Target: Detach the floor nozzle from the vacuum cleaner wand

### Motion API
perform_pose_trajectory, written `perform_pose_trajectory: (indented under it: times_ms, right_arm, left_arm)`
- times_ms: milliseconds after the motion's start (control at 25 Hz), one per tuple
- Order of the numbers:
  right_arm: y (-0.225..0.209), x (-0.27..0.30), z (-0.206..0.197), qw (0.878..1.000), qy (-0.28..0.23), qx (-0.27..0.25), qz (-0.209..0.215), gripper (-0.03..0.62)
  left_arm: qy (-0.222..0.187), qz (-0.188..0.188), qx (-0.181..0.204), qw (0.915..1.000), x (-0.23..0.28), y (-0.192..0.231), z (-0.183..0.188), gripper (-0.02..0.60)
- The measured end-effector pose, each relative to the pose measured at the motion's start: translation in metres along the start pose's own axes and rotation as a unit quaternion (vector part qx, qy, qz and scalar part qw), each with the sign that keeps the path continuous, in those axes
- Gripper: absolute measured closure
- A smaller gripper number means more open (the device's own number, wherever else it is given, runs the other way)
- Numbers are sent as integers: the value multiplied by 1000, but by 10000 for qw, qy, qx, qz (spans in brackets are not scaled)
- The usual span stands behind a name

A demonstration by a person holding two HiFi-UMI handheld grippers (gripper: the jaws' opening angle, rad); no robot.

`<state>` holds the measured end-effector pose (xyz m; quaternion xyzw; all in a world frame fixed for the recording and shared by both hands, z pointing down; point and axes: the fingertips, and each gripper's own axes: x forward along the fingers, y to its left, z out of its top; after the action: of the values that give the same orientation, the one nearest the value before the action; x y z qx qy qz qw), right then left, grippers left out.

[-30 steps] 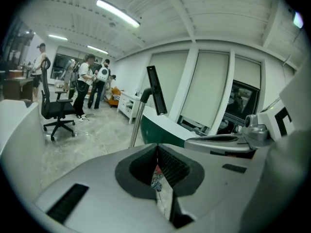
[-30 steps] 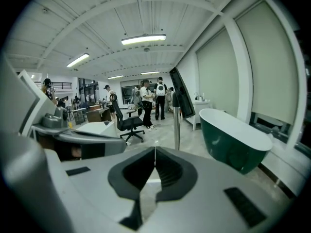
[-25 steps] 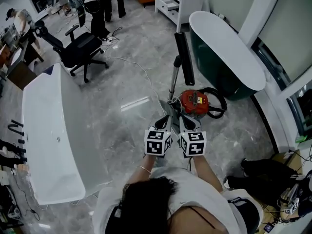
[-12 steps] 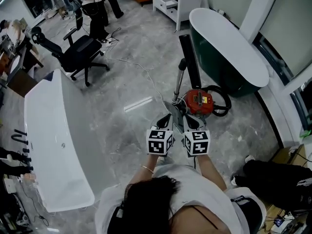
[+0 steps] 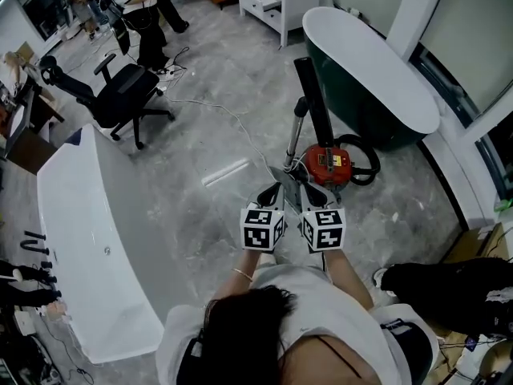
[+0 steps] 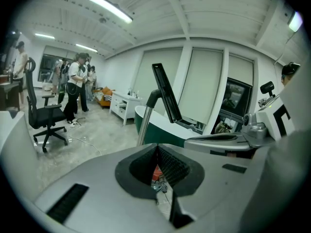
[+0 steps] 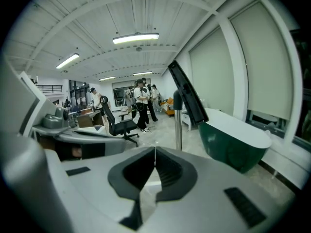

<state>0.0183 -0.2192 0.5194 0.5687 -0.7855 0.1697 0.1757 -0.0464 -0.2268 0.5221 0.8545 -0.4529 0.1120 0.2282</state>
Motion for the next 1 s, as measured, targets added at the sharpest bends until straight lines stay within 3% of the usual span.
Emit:
perform_pose_trajectory:
  times_ms: [240,480,1000]
  right_arm:
    - [-3,5,3,9999,-80,108,-108,579]
    - [5,7,-1,9982,7,578,152,579]
    - [-16,-5,-3,9974,-76,710,107,579]
  left_arm:
    - [-6,-145,99,9998,6,5,5,577]
    - [26,-276,142,9995,4,7,5,577]
    - [54,-453,212,9987,16,-8,4,577]
